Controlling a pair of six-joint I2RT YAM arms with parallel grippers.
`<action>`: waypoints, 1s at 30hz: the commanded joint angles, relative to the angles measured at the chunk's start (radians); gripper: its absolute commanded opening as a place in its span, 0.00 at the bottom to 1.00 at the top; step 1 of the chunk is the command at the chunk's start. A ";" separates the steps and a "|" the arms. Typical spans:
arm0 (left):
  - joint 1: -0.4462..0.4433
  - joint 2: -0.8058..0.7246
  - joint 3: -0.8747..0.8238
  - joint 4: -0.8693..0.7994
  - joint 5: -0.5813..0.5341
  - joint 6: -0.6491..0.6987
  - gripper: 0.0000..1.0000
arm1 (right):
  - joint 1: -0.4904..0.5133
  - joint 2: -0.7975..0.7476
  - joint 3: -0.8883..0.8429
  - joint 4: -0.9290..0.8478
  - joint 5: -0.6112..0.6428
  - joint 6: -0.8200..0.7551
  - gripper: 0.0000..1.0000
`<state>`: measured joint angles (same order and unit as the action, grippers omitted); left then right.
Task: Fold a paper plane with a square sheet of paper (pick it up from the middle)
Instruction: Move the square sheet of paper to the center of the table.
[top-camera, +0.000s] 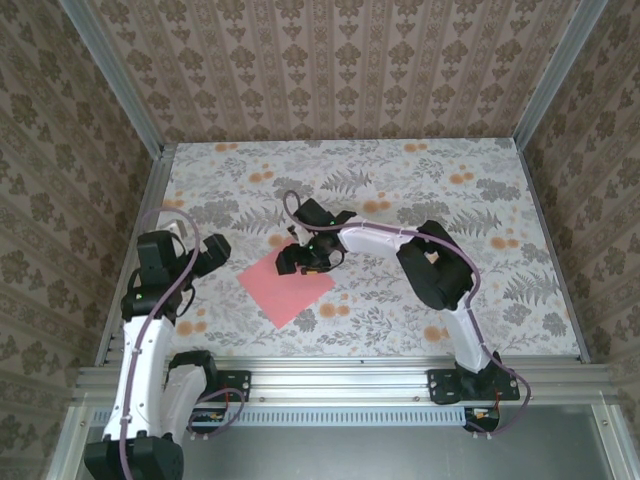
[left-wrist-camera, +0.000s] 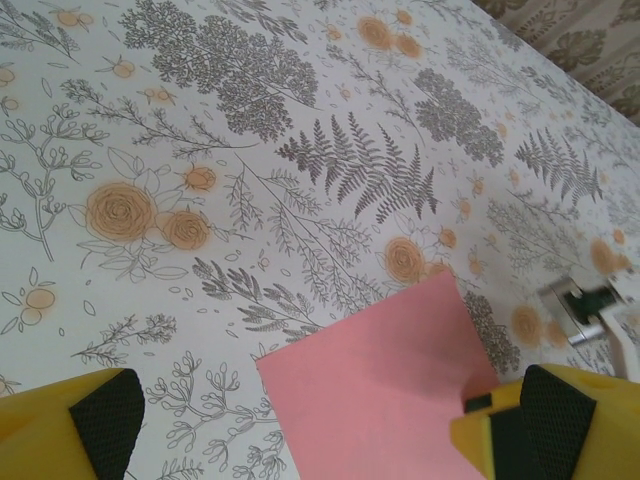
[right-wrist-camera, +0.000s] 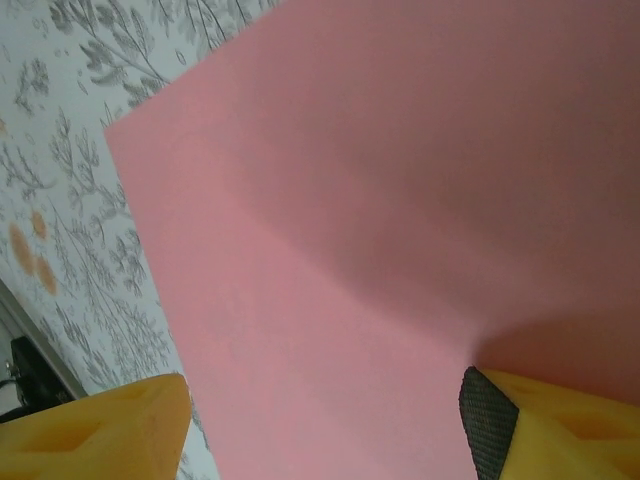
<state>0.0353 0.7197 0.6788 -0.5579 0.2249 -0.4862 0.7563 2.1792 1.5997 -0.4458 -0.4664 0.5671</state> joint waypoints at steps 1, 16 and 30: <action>0.007 -0.021 -0.010 -0.034 0.034 -0.004 1.00 | 0.007 0.050 0.106 -0.084 0.022 -0.044 0.75; -0.039 0.027 -0.054 0.057 0.097 -0.058 1.00 | -0.073 0.069 0.063 -0.178 0.206 -0.034 0.72; -0.320 0.156 -0.028 0.124 -0.058 -0.112 1.00 | -0.305 -0.222 -0.269 -0.174 0.325 -0.103 0.72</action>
<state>-0.2466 0.8558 0.6289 -0.4545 0.2207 -0.5804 0.4755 2.0018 1.3705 -0.5419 -0.2214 0.5083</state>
